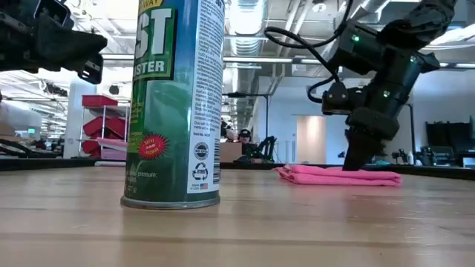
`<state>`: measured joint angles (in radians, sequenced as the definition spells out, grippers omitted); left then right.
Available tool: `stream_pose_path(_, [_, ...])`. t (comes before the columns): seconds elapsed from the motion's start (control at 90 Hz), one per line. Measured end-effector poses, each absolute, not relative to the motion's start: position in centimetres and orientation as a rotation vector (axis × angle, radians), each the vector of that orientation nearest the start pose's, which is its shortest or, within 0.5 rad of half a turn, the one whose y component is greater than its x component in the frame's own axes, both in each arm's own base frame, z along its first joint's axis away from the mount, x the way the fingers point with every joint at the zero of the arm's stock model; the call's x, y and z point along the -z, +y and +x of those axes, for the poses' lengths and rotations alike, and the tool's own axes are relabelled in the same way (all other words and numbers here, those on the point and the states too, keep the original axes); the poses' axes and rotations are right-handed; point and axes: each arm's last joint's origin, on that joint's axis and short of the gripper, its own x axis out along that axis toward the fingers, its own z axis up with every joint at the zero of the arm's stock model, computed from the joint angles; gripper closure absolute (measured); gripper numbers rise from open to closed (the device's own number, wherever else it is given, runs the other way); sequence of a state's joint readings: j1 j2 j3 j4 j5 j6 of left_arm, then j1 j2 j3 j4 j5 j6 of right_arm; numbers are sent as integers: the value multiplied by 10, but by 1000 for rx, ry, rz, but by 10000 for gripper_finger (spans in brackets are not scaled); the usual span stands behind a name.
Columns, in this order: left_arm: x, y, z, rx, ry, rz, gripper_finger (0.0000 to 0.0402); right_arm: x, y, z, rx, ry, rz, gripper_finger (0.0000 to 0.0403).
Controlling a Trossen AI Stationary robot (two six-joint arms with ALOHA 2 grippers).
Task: Apply microfiber cloth
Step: Move the pink microfiber cloth to the center of the table
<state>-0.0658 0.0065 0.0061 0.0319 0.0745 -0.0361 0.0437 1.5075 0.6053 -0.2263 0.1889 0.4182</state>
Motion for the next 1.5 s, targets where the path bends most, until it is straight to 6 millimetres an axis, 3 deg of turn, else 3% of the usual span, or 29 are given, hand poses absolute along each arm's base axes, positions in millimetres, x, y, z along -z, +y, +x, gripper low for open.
stream_pose_path(0.856, [-168,-8,97,128,-22,-42,402,-123,85,226,276,1076,410,403])
stream_pose_path(1.5, [-167,-8,97,129,-21,-42,402,-123,120,211,287,1053,530,403])
